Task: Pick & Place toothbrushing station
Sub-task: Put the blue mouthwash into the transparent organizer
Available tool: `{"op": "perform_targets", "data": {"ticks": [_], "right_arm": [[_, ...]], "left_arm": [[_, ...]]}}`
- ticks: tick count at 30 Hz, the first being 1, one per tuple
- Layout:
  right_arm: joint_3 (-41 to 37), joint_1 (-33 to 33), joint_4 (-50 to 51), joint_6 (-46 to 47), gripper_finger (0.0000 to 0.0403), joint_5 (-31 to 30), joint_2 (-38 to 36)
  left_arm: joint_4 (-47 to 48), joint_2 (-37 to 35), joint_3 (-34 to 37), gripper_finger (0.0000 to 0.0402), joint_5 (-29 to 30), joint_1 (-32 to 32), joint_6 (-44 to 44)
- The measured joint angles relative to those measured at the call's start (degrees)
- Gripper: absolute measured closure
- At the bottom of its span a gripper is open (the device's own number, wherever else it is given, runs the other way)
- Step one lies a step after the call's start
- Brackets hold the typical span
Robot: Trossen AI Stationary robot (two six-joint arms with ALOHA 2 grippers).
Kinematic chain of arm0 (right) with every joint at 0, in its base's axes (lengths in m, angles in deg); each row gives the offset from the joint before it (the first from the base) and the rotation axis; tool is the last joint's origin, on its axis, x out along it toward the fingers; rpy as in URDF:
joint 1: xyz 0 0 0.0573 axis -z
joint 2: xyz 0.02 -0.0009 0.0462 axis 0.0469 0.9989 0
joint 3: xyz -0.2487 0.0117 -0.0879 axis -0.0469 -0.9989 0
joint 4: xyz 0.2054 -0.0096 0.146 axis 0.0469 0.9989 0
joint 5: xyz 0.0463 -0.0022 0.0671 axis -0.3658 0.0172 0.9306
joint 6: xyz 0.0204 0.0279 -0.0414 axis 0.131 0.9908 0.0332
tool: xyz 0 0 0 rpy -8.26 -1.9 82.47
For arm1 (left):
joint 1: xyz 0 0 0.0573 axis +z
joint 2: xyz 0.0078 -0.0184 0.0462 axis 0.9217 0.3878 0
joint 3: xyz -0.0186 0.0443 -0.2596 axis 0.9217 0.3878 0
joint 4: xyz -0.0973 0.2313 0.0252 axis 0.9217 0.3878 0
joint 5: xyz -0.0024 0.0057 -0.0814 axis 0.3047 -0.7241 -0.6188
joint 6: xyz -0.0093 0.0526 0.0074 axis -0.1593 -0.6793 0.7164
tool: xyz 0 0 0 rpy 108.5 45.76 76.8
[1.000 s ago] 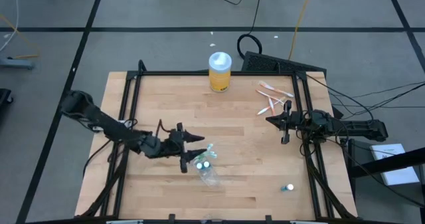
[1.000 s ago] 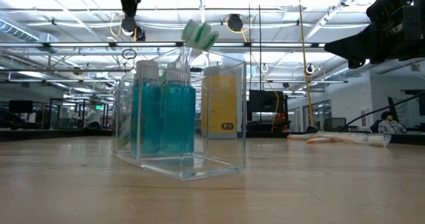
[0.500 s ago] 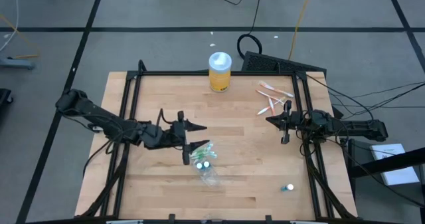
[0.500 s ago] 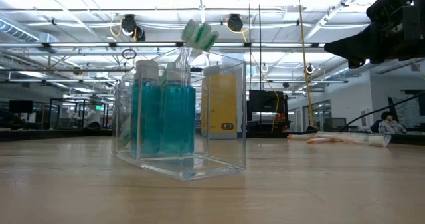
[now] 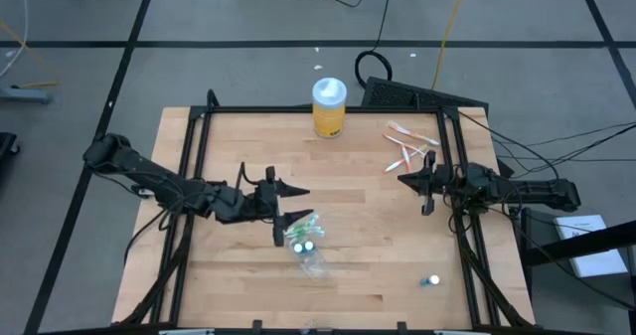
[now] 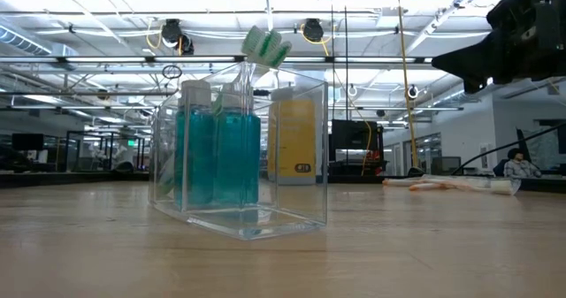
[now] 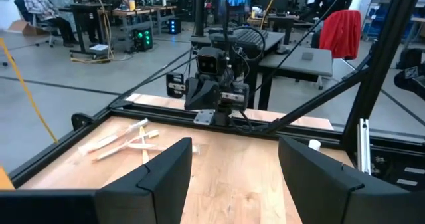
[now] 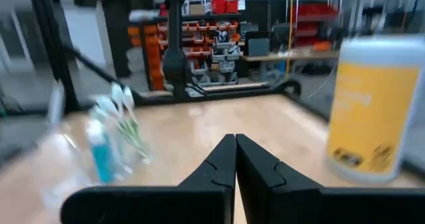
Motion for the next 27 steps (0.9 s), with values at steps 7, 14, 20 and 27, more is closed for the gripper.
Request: {"op": "perform_targets", "data": {"ticks": [7, 14, 20, 27], "right_arm": [[0.0, 0.0, -2.3, 19.6, 0.0399, -0.2, 0.0], [0.0, 0.0, -3.5, 19.2, 0.0399, -0.1, 0.0], [0.0, 0.0, -8.8, 17.7, 0.0399, -0.2, 0.0], [0.0, 0.0, -11.0, 20.3, 0.0399, -2.8, 0.0]], "left_arm": [[0.9, 0.0, 0.0, 0.0169, 0.0, 0.0, 0.0], [0.9, 0.0, 0.0, 0.0169, 0.2, 0.4, -1.5], [1.2, 0.0, 0.0, 0.0169, 0.5, 0.6, 0.1], [3.3, 0.0, 0.0, 0.0169, -0.3, 0.8, -0.9]]}}
